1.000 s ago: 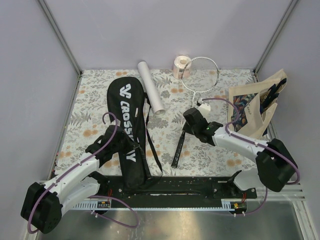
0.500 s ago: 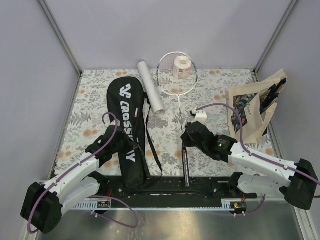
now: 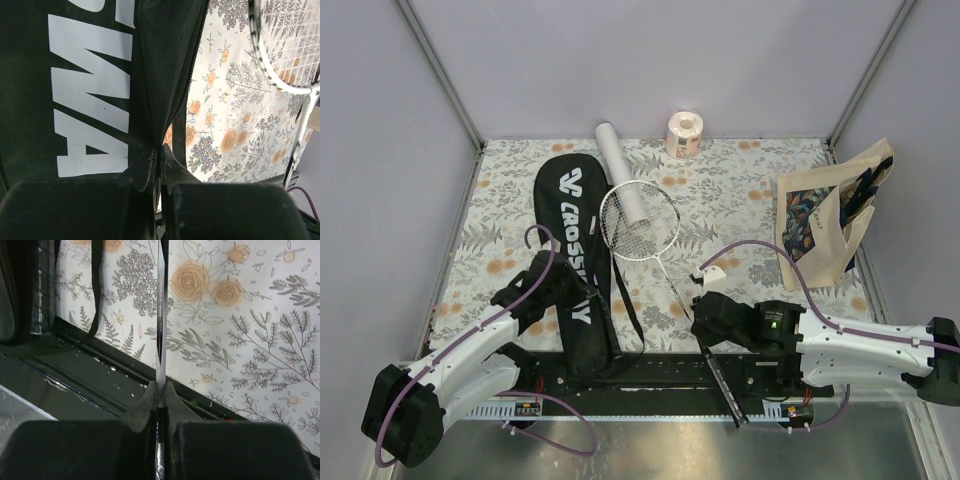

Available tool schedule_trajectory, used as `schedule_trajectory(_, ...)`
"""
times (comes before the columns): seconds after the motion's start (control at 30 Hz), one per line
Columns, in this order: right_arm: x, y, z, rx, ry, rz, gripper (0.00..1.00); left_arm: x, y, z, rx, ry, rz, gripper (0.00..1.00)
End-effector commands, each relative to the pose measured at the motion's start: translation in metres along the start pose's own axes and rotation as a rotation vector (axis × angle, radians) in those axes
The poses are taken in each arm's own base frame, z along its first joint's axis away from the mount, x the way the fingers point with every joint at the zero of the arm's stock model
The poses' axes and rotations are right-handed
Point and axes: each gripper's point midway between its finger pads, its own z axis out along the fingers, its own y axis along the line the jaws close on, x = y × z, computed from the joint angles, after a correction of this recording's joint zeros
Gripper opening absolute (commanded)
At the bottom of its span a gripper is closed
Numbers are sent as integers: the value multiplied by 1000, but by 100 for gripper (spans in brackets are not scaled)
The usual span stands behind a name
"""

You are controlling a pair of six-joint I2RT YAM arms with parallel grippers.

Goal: Pack up the badminton gear
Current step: Place the racket in the racket bag.

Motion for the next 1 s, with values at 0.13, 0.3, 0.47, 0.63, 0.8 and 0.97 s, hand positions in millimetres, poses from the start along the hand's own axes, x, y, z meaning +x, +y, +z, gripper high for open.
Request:
schedule_trajectory(0.13, 16, -7, -16, 26, 45, -42, 0, -20, -31, -9, 93, -64, 16, 0)
schedule_trajectory(0.3, 25, -3, -16, 17, 76, -52, 0, -22, -35, -12, 103, -69, 17, 0)
schedule_trajectory(0.47, 22, 15, -15, -44, 67, -50, 0, -21, -34, -12, 102, -64, 16, 0)
schedule_trajectory(0.63, 13, 47, -11, -151, 51, -23, 0, -16, -36, -10, 126, -45, 21, 0)
schedule_trajectory(0.8, -2, 67, -4, -183, 16, -23, 0, -12, -38, -10, 139, -22, 35, 0)
schedule_trajectory(0.97, -24, 88, 13, -180, -58, -51, 0, -11, -44, -15, 172, -16, 21, 0)
